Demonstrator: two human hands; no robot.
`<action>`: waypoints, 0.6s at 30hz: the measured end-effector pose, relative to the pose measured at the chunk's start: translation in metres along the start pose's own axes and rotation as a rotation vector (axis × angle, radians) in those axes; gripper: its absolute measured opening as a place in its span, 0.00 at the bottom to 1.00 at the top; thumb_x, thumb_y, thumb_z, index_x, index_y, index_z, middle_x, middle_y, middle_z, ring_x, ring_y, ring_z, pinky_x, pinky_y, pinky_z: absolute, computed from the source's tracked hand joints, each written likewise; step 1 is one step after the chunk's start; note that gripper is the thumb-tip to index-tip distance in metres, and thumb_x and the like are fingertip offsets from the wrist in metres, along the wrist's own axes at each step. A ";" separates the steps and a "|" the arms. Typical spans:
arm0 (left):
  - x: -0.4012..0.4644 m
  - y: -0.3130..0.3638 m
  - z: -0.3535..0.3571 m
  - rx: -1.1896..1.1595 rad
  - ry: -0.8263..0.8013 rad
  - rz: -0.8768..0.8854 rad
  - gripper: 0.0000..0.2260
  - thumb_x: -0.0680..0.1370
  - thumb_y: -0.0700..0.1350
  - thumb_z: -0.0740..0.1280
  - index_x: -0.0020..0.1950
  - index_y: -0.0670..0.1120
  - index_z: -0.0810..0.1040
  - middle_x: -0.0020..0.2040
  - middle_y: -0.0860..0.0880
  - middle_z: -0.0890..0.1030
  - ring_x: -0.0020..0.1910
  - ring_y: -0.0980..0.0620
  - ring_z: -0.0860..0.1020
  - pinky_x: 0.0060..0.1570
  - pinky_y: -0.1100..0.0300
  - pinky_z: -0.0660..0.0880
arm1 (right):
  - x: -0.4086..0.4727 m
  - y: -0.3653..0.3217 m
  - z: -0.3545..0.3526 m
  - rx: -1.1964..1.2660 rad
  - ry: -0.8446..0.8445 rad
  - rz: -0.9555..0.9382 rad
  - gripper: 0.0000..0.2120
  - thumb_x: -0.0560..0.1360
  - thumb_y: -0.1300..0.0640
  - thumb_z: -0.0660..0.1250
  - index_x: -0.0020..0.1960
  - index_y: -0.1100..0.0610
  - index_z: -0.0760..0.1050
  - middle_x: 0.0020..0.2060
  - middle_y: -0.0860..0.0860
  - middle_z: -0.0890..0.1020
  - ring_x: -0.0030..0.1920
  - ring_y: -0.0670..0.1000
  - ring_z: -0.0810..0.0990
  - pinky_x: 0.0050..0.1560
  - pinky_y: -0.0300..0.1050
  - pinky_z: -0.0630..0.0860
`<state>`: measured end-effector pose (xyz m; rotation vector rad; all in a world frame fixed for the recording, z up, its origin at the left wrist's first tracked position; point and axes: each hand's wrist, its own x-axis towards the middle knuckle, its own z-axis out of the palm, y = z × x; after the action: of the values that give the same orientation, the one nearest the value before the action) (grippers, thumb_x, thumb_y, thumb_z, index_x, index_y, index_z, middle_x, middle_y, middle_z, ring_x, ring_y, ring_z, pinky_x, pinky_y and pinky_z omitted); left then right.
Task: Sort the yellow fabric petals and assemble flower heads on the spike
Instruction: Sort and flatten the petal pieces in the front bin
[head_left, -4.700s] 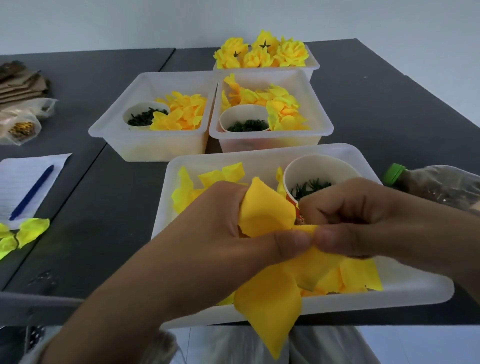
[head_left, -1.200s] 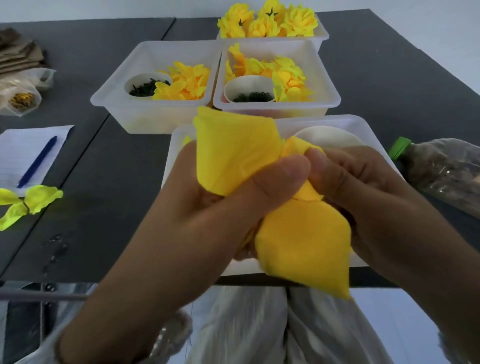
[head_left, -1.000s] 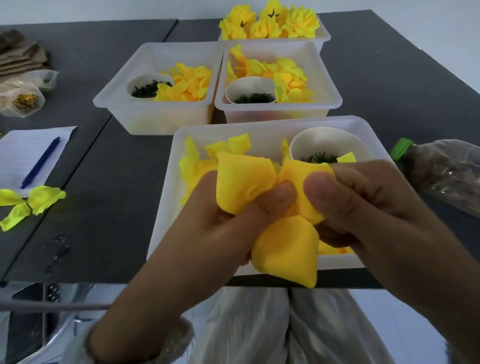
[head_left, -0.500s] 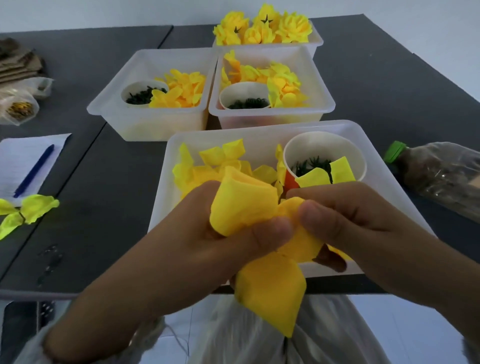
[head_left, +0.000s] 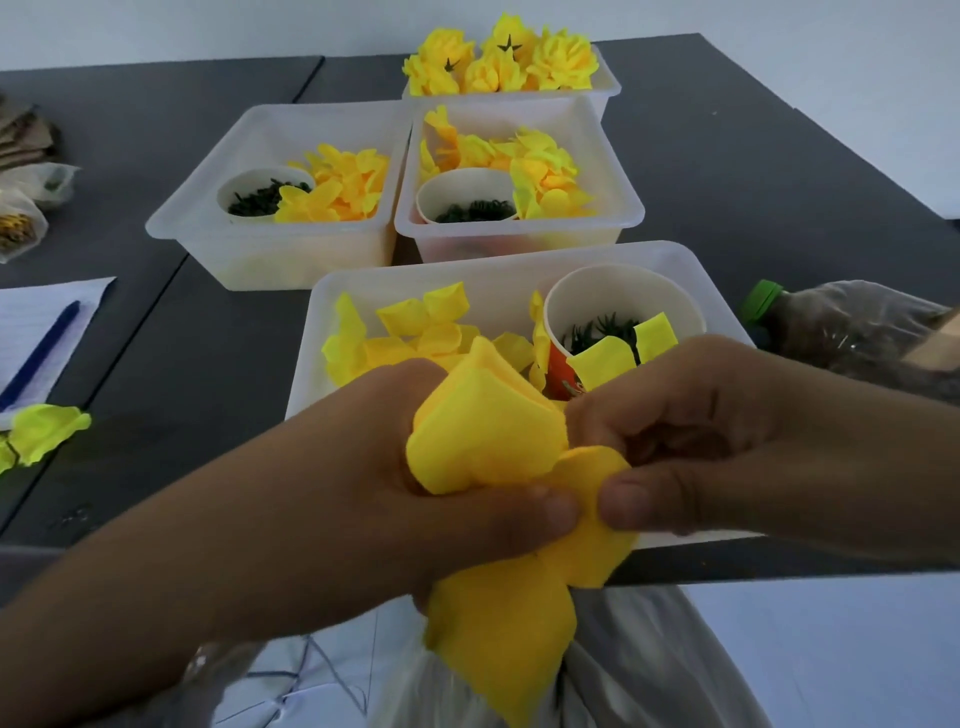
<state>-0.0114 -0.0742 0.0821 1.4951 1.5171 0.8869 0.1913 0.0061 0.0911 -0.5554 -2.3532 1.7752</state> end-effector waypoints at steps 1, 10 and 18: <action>-0.001 -0.001 0.000 0.005 -0.004 0.010 0.32 0.58 0.64 0.72 0.56 0.49 0.78 0.49 0.46 0.83 0.49 0.42 0.81 0.50 0.39 0.78 | 0.002 0.000 -0.001 -0.149 0.081 0.004 0.19 0.73 0.51 0.66 0.40 0.70 0.74 0.33 0.63 0.74 0.35 0.60 0.73 0.36 0.52 0.73; 0.004 -0.006 0.005 -0.117 -0.004 -0.056 0.22 0.63 0.59 0.73 0.52 0.51 0.79 0.45 0.51 0.85 0.44 0.53 0.84 0.46 0.52 0.82 | -0.004 0.014 0.017 -0.248 0.294 -0.135 0.23 0.77 0.39 0.57 0.34 0.55 0.73 0.26 0.46 0.68 0.27 0.44 0.68 0.28 0.37 0.65; -0.001 0.003 0.007 -0.309 -0.090 0.154 0.10 0.70 0.49 0.70 0.39 0.43 0.77 0.31 0.47 0.76 0.30 0.59 0.80 0.29 0.68 0.75 | 0.003 0.029 0.016 0.507 0.236 -0.048 0.32 0.66 0.38 0.70 0.41 0.68 0.65 0.31 0.63 0.62 0.34 0.56 0.62 0.35 0.35 0.74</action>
<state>-0.0040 -0.0757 0.0816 1.4150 1.1520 1.0755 0.1895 -0.0004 0.0589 -0.5812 -1.6604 2.0468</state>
